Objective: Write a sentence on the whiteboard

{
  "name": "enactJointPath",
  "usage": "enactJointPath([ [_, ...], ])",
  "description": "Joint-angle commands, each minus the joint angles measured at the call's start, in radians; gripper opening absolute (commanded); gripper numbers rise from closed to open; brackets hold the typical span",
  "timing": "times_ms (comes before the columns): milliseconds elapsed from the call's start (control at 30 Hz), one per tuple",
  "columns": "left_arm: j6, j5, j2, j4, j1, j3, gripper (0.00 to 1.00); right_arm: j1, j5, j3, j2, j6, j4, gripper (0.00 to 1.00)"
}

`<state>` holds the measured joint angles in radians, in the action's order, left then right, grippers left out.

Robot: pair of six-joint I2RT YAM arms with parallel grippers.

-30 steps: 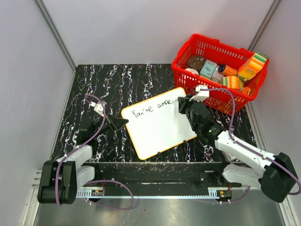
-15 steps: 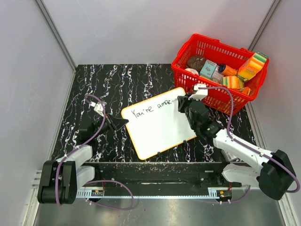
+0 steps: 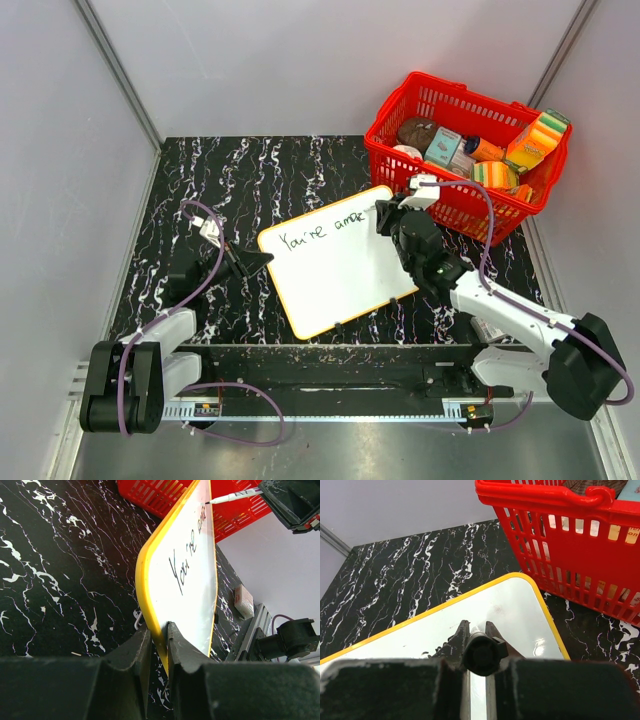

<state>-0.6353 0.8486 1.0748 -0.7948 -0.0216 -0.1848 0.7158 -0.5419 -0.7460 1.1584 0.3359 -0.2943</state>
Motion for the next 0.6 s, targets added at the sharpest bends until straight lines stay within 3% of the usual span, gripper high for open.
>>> enactJointPath([
  [0, 0.074, 0.004, -0.010, -0.032, -0.005, 0.011, 0.00, -0.010, -0.041, -0.032, 0.012, -0.005, -0.040, 0.00],
  [567, 0.074, 0.004, -0.015, -0.027, -0.005, 0.015, 0.00, -0.013, 0.003, 0.039, -0.040, 0.026, 0.018, 0.00],
])
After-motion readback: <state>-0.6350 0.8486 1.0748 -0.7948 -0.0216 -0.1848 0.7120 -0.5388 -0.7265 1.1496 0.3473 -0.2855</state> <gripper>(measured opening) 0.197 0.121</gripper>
